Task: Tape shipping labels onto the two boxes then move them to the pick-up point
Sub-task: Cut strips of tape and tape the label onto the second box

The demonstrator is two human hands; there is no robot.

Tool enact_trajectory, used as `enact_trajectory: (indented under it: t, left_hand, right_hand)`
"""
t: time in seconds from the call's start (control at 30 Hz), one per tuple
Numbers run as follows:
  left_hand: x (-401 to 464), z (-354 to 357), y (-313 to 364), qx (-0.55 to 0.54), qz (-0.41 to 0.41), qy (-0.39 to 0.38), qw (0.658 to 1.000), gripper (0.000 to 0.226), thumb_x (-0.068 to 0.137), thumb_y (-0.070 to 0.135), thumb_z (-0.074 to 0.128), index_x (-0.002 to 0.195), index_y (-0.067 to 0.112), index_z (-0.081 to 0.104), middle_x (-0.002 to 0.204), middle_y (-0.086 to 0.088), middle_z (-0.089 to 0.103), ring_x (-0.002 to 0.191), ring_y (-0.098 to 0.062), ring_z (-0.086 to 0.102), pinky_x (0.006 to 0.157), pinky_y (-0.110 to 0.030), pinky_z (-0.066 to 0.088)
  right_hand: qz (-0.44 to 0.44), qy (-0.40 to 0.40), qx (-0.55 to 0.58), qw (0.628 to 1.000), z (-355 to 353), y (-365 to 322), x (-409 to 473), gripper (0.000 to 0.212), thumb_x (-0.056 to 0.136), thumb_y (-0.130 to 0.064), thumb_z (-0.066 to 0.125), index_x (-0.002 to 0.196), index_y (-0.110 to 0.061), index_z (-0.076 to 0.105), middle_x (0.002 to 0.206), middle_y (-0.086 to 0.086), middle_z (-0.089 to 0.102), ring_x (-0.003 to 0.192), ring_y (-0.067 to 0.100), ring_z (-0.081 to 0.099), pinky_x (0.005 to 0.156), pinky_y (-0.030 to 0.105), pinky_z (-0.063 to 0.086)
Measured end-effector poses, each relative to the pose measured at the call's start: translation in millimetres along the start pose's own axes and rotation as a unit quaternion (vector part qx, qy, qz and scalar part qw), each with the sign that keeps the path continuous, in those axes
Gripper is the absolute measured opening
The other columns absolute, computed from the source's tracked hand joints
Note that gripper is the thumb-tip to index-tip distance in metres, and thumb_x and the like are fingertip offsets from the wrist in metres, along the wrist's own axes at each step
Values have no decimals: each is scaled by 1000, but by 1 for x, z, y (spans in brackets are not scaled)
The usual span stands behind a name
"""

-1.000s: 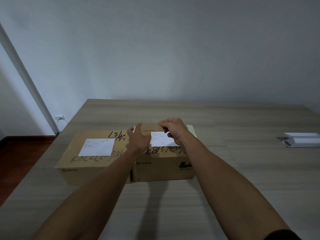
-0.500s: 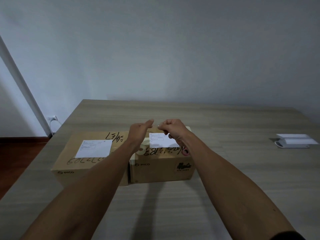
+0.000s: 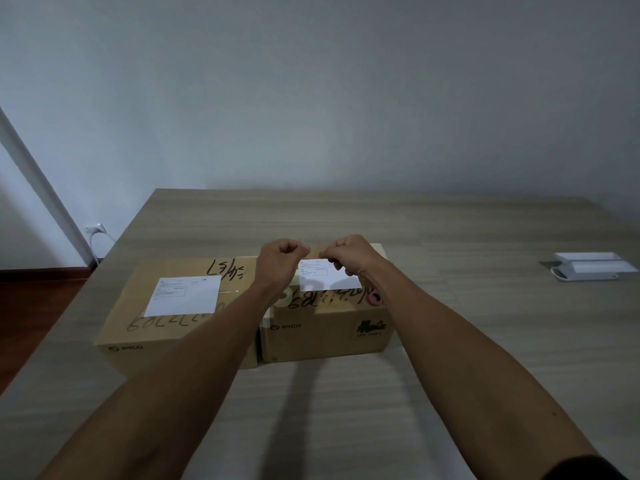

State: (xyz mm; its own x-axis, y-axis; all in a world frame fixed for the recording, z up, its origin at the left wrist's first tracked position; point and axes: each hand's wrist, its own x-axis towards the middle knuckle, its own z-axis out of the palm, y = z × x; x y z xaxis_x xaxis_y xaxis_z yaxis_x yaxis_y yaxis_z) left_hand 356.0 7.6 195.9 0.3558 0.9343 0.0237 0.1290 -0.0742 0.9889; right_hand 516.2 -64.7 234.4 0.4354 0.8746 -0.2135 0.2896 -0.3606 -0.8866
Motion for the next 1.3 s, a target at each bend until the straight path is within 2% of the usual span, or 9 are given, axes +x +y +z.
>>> enact_trajectory:
  t: [0.23,0.4,0.5,0.6,0.77,0.87,1.0,1.17,1.3]
  left_hand:
    - [23,12,-12,-9,-22,69,997,7,88,22,78,87,16,82,79,6,77,69,-1,66,72,-26,49]
    - [35,23,-15,8,-34,148,988,16,88,27,80,97,14,83,86,5,78,83,-10,73,84,-34,59]
    - [44,27,-21,33,-76,185,979,12,83,36,81,89,26,83,83,11,78,81,-11,73,89,-42,59]
    - [46,29,-27,54,-114,187,974,4,80,36,80,78,34,81,78,18,76,77,-8,71,93,-46,56]
    - [50,29,-31,65,-165,177,968,4,81,27,78,78,27,81,77,11,76,76,-11,71,79,-38,60]
    - [54,30,-32,57,-183,165,967,6,84,20,76,81,22,81,84,6,78,78,-12,71,69,-30,55]
    - [61,25,-37,51,-200,126,970,9,77,28,75,81,21,80,82,5,78,86,-18,74,78,-38,58]
    - [72,25,-41,53,-215,121,968,8,80,28,74,80,22,79,90,0,76,95,-27,69,71,-38,52]
    - [77,28,-44,102,-244,138,955,14,75,38,77,73,24,77,81,3,73,86,-24,67,89,-50,56]
  right_hand:
    - [-16,-30,-42,999,-1,-6,45,13,85,-13,78,88,-3,71,71,11,54,58,17,45,44,19,35]
    - [-34,-55,-55,996,1,-11,70,11,87,-10,77,84,-6,67,67,9,50,43,6,48,42,15,39]
    - [-33,-61,-62,996,8,-11,81,29,84,-8,78,67,-11,54,65,8,38,48,18,35,52,25,39]
    - [-8,-73,-80,994,9,-7,88,51,83,-7,77,55,-17,36,53,3,28,42,17,28,49,28,31]
    - [29,-95,-129,987,13,0,94,44,87,-9,78,58,-10,45,56,5,41,39,13,36,39,18,29]
    - [34,-101,-149,983,17,1,97,39,88,-10,78,64,-9,47,62,7,43,46,16,39,44,22,31]
    - [39,-111,-166,979,19,-1,105,44,86,-11,78,60,-10,43,61,8,39,49,21,34,50,29,30]
    - [48,-124,-177,975,20,-2,114,38,85,-13,79,62,-9,49,60,8,39,46,20,32,48,30,29]
    - [52,-119,-186,974,22,-1,122,40,85,-12,78,59,-10,47,55,8,38,41,18,32,46,26,28]
